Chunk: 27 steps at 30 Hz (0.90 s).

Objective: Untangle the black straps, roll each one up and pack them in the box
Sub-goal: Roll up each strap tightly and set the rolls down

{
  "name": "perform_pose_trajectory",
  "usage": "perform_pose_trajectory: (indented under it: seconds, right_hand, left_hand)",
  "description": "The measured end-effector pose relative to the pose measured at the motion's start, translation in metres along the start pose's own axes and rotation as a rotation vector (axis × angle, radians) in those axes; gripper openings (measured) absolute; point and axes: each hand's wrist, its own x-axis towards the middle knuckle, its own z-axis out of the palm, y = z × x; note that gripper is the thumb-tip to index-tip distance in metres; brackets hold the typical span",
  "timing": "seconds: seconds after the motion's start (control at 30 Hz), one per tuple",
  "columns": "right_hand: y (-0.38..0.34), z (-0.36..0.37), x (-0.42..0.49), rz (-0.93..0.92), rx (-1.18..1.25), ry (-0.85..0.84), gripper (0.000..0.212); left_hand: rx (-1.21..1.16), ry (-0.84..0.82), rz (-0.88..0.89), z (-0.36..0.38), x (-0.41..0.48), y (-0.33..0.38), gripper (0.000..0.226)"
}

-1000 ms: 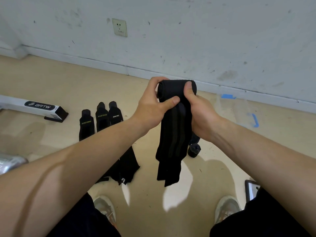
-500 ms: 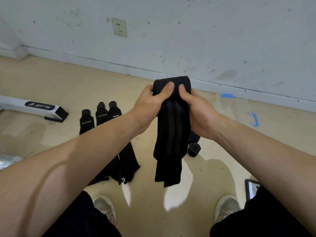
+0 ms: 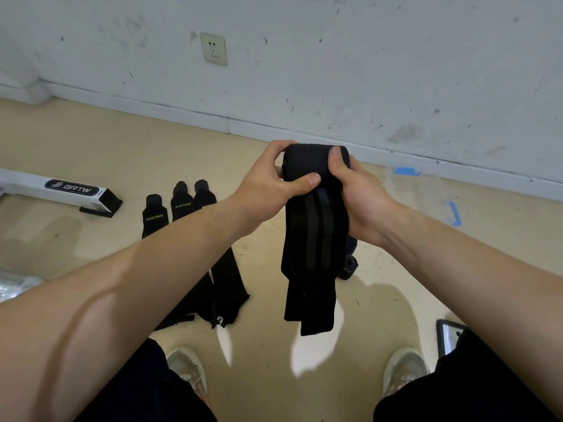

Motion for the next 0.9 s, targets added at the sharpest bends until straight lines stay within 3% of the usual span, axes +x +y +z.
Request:
perform_pose_trajectory:
  seconds: [0.13, 0.27, 0.4, 0.6, 0.77, 0.9]
  right_hand:
    - [-0.0001, 0.0015, -0.0018, -0.03, -0.009, 0.025, 0.032]
    - [0.0018, 0.0023, -0.0027, -0.033, -0.044, 0.014, 0.028]
    - [0.0, -0.0007, -0.0026, -0.026, -0.042, -0.022, 0.03]
    - [-0.0029, -0.0016, -0.0012, 0.036, -0.038, -0.064, 0.033]
    - [0.002, 0.0015, -0.0001, 0.096, -0.071, -0.083, 0.057]
    - [0.0031, 0.0012, 0.0018, 0.039, -0.027, -0.093, 0.053]
  left_hand:
    - [-0.132, -0.068, -0.163, 0.0024, 0.0024, -0.0019, 0.068]
    - [-0.183, -0.067, -0.181, 0.0038, 0.0015, -0.0011, 0.078]
    - [-0.189, 0.001, -0.143, 0.0037, 0.0023, -0.0024, 0.059]
    - [-0.127, 0.013, -0.054, -0.0026, 0.0029, 0.0009, 0.057]
    - [0.059, 0.051, 0.052, -0.0034, 0.0017, 0.0021, 0.05]
    - [0.114, 0.053, 0.093, -0.0037, 0.0017, 0.0017, 0.052]
